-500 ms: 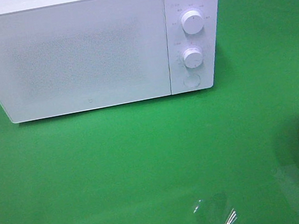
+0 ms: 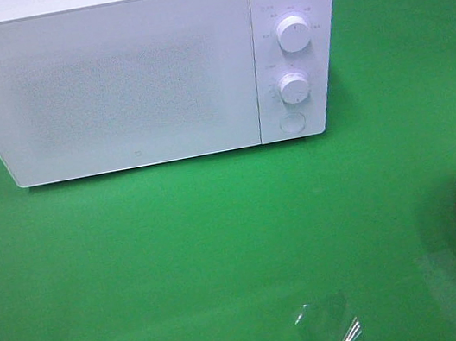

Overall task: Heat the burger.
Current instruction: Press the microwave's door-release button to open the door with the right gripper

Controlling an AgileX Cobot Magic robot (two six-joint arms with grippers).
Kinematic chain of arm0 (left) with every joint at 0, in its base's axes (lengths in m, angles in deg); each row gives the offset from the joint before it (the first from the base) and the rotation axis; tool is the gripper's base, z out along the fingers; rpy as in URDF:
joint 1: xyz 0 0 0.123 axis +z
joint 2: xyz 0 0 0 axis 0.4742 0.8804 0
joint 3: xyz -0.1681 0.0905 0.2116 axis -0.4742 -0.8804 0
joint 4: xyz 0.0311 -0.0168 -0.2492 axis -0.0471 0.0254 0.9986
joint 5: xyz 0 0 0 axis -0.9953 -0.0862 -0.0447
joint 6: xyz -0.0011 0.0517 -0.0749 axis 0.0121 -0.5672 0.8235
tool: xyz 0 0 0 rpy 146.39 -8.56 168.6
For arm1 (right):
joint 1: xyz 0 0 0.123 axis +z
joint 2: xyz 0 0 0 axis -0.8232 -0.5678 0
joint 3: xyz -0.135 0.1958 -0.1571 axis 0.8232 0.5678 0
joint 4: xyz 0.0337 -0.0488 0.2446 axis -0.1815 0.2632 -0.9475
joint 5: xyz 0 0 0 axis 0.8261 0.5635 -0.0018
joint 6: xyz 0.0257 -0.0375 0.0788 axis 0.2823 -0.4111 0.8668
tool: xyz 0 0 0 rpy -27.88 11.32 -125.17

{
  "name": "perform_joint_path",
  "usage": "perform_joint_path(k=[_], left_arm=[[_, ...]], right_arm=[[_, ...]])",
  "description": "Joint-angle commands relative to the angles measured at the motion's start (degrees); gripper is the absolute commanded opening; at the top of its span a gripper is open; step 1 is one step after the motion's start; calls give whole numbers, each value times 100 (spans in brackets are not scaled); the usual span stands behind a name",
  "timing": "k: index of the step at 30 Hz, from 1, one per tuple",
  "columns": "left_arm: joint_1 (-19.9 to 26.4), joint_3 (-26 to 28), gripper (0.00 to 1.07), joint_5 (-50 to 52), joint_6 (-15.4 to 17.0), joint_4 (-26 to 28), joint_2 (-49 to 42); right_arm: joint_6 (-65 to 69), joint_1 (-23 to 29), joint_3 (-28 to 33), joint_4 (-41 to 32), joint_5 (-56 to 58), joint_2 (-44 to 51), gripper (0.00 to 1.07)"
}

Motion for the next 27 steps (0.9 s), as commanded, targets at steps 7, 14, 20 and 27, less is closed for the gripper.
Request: perform_joint_path(k=[7,14,20,27], left_arm=[[-17,-17,99,57,29,11,-120],[-17,-17,99,57,29,11,-120],[-17,-17,99,57,29,11,-120],[-17,-17,99,57,29,11,-120]], right_arm=[[0,-46,-292,-17,-223,-57,73],[-6,-46,-464,-17,-768,-1077,73],[-6,-46,-441,-17,-1306,-1599,73],[-6,-46,-435,-6,-1856,-2332,73]])
